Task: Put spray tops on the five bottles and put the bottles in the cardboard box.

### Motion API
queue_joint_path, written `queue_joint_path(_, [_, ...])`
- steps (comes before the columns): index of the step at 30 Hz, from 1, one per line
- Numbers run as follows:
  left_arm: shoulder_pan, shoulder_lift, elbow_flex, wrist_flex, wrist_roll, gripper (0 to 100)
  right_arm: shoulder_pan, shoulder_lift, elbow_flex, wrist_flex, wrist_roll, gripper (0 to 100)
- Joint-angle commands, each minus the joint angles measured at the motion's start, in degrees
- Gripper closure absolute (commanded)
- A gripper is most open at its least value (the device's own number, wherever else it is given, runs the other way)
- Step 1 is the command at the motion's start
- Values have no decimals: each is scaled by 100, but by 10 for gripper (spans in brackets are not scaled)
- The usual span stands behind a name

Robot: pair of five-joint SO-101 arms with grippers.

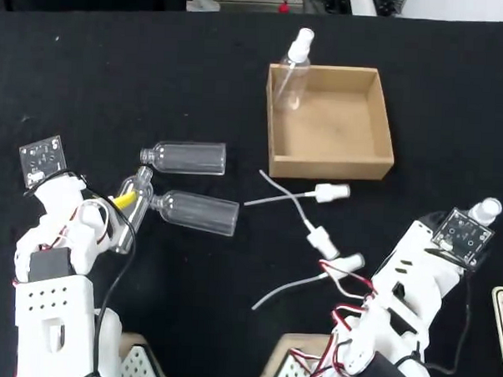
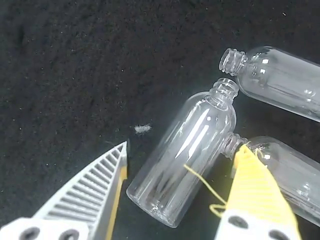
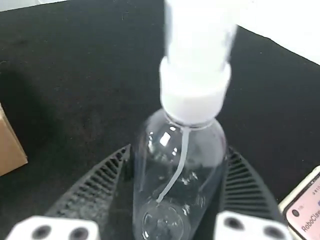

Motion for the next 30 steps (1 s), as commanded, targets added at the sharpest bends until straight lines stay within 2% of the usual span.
queue_joint_path(1, [-48, -62, 4, -114, 35, 675, -229, -207, -57, 26, 53, 651])
queue_joint_path(30, [-13, -62, 4, -114, 35, 675, -220, -215, -268, 62, 53, 635])
